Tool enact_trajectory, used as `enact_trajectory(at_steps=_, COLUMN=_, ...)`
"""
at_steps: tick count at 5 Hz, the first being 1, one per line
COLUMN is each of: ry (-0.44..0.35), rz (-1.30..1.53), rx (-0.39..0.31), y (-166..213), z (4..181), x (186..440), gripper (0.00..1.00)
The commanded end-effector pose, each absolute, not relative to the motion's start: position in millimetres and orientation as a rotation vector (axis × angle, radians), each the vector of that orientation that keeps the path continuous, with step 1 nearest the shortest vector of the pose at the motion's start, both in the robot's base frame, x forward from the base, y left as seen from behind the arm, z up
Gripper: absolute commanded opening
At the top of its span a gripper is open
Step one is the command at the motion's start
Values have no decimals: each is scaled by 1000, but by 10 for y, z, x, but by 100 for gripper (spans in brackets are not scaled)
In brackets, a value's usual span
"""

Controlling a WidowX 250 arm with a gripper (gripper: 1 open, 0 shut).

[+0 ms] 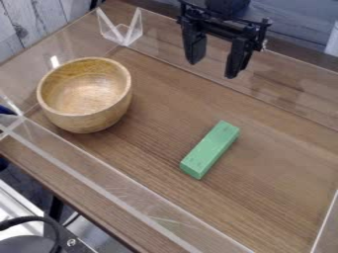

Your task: Put the green block in the brown bowl

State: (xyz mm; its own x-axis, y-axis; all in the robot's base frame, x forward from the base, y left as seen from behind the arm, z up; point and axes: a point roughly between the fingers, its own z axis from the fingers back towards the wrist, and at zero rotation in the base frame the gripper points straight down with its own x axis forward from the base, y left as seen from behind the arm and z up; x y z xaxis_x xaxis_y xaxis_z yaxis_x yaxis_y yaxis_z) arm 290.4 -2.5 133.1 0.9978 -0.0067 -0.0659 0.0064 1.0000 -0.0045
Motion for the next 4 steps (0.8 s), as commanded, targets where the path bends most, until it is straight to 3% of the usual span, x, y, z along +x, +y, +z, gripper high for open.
enact_trajectory(at_steps=1, ry=86, rz=-35, rx=-3, y=-70, z=1233, x=2781, gripper=100)
enact_trajectory(at_steps=3, ry=105, rz=-112, rx=-2, y=-162, z=848, x=2481, gripper=100)
enact_trajectory(at_steps=4, ry=90, rz=-130, rx=-7, y=-219, z=733, x=2481, gripper=100)
